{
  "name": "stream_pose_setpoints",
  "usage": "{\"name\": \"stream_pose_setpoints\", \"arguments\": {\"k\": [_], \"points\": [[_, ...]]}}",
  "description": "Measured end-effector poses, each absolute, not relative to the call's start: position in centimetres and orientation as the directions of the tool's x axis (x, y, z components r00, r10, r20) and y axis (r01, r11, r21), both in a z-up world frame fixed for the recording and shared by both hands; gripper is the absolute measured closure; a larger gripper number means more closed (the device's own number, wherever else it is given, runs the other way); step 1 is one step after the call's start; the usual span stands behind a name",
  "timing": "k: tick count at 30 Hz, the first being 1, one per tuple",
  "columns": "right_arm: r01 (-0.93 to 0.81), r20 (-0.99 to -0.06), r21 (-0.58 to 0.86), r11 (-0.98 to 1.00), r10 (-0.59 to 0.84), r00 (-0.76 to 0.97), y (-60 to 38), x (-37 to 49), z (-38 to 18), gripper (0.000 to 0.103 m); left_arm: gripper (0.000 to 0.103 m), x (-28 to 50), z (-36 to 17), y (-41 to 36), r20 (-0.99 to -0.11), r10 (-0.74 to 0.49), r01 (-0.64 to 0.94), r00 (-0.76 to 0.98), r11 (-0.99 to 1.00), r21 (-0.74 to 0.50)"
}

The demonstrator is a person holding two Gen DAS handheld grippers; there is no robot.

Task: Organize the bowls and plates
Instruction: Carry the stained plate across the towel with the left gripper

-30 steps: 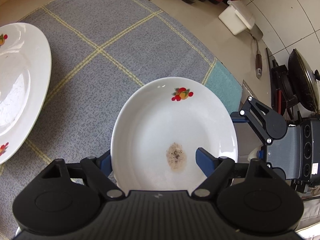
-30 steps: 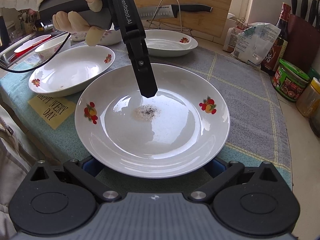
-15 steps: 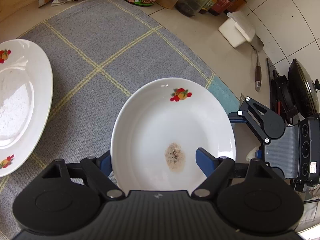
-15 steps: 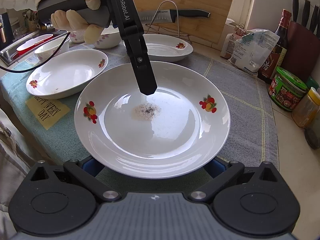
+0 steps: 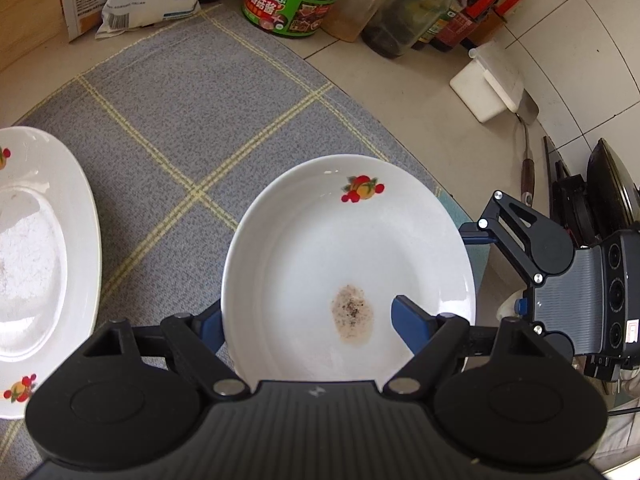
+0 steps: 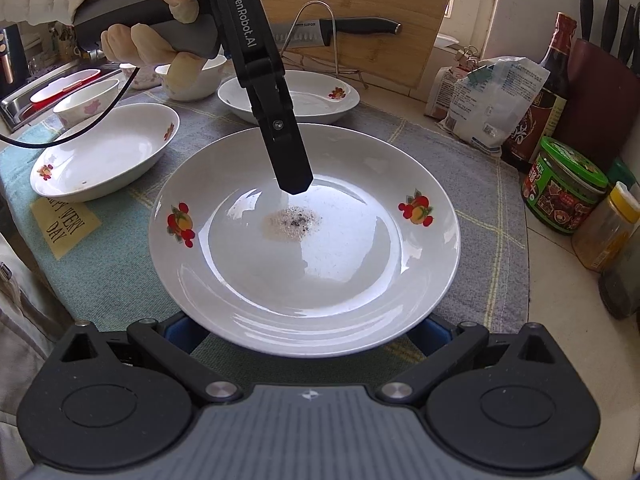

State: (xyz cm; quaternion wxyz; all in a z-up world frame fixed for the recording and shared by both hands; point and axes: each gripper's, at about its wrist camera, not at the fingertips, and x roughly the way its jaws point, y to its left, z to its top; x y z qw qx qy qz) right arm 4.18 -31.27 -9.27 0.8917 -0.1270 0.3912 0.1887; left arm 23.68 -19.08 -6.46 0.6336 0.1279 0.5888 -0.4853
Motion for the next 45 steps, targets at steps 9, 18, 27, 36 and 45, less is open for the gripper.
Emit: {"name": "stream_pose_setpoints", "arguments": {"k": [9,18,27,36,45], "points": [[-0.441,-0.746,-0.085,0.893,0.236,0.623,-33.3,5.8,-9.2,0.000,0.021,25.4,-6.8,-21.3,-0.871,-0.466,0.766,-0.155,0.500,-0.404],[-0.437,-0.752,-0.080,0.896,0.234,0.617,-34.8,7.7,-9.6,0.000,0.021,27.3,-7.4,-23.2,-0.872,-0.463,0.764,-0.157,0.503,-0.404],[-0.432,-0.759,-0.086,0.898,0.222,0.612,-35.7,9.1,-10.0,0.000,0.021,28.6,-7.8,-24.4,-0.872,-0.464,0.772,-0.156,0.494,-0.401],[-0.422,-0.766,-0.083,0.903,0.213,0.607,-36.2,9.8,-10.4,0.000,0.021,29.2,-8.3,-25.3,-0.877,-0.456,0.780,-0.153,0.490,-0.390],[-0.409,-0.768,-0.076,0.909,0.209,0.606,-36.8,10.4,-10.7,0.000,0.021,29.9,-8.7,-26.1,-0.879,-0.453,0.781,-0.151,0.490,-0.387]]}}
